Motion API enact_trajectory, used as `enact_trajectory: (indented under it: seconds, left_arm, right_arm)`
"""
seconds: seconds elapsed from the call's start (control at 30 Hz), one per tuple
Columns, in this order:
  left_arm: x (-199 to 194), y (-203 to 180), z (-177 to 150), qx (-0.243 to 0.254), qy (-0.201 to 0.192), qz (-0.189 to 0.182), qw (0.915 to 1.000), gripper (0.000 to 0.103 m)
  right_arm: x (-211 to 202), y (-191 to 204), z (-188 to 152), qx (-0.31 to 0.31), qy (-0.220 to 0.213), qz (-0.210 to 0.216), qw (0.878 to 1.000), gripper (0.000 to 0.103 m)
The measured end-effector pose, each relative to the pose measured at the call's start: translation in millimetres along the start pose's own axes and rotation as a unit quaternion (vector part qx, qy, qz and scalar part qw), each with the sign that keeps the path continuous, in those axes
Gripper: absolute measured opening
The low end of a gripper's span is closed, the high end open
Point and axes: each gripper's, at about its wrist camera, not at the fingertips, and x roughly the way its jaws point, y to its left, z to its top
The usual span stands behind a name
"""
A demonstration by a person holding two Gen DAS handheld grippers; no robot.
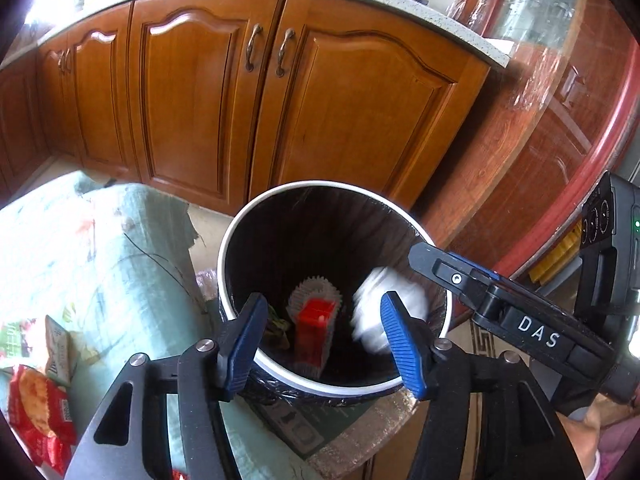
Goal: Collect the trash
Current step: 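Move both open tools back over the table trash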
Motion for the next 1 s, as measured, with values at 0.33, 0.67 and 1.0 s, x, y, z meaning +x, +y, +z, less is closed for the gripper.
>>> enact_trajectory:
  seconds: [0.33, 0.67, 1.0]
  left_arm:
    - [-46, 17, -21, -0.01, -0.021, -0.006, 0.9997, 0.067]
    - [-119, 41, -72, -0.03, -0.063, -0.003, 0.9976, 0.072]
    - [-181, 78, -129, -0.055, -0.076, 0.024, 0.9953, 0.073]
  right_arm:
    - [-26, 6, -11, 0.019, -0.033, 0.033, 0.999, 0.069]
    - [-57, 41, -45, 0.009, -0.044, 0.065, 0.997, 0.073]
    - [-70, 81, -85, -0.007, -0.029, 0.087, 0.996, 0.077]
